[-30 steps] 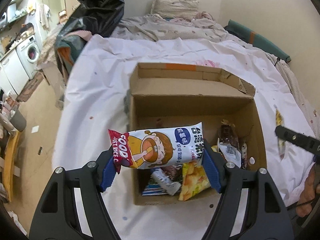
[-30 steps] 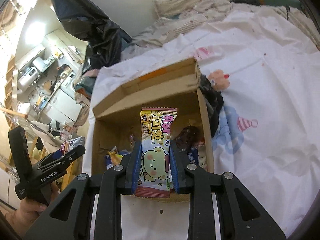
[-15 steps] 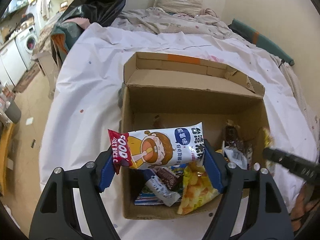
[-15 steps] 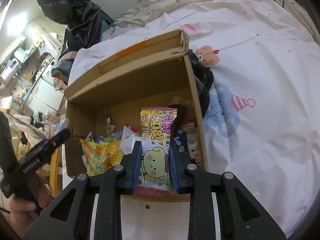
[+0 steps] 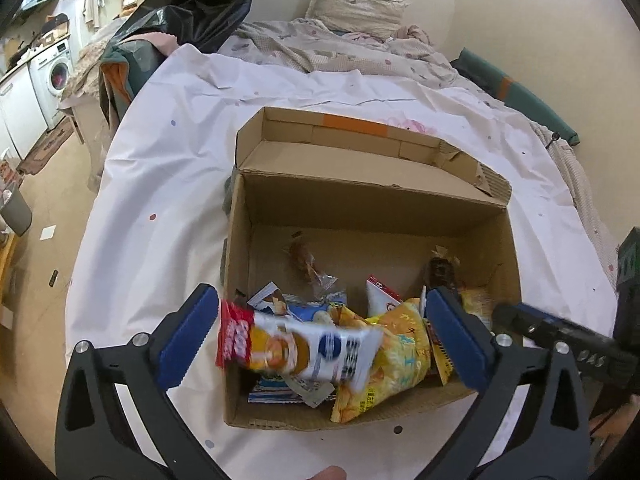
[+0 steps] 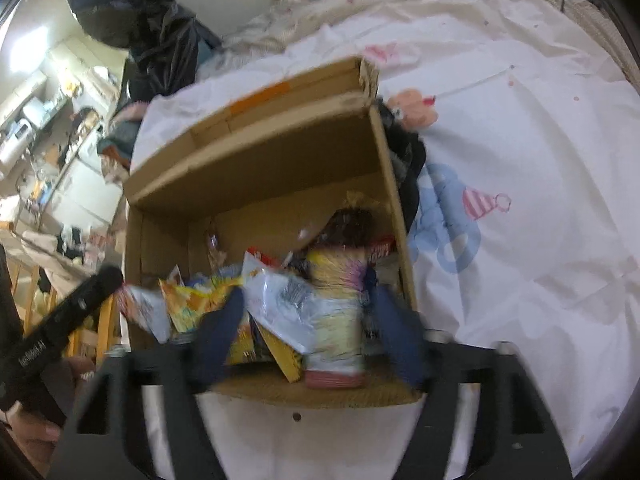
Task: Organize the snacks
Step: 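Lower both snacks into the box and open both tools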
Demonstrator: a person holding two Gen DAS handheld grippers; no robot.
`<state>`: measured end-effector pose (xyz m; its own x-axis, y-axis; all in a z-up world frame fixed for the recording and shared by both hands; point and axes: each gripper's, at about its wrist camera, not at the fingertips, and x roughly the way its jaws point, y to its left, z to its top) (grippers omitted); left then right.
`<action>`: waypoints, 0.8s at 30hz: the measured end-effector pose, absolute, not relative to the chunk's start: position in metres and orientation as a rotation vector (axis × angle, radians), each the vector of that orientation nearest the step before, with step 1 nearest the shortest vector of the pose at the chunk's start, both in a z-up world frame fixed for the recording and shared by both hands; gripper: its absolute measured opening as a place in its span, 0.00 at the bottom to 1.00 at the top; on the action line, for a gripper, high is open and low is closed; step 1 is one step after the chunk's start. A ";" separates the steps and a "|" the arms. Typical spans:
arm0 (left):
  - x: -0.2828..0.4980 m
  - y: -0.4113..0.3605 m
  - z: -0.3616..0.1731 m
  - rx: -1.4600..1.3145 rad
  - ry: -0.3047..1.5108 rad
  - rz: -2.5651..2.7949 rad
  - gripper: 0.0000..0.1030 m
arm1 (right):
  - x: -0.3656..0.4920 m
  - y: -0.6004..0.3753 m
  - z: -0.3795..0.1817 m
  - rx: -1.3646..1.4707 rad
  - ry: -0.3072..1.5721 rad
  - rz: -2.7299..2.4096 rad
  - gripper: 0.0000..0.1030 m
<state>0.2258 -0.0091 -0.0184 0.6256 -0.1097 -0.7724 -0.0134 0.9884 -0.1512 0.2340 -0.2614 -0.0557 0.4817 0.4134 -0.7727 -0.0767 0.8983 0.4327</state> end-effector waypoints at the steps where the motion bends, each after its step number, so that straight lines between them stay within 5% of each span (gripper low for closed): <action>1: 0.223 -0.009 -0.017 -0.147 0.884 -0.058 1.00 | 0.233 -0.262 -0.053 0.360 1.018 0.303 0.78; 24: 0.116 0.024 0.019 -0.112 0.750 0.049 1.00 | 0.141 -0.258 0.011 0.273 0.759 0.367 0.98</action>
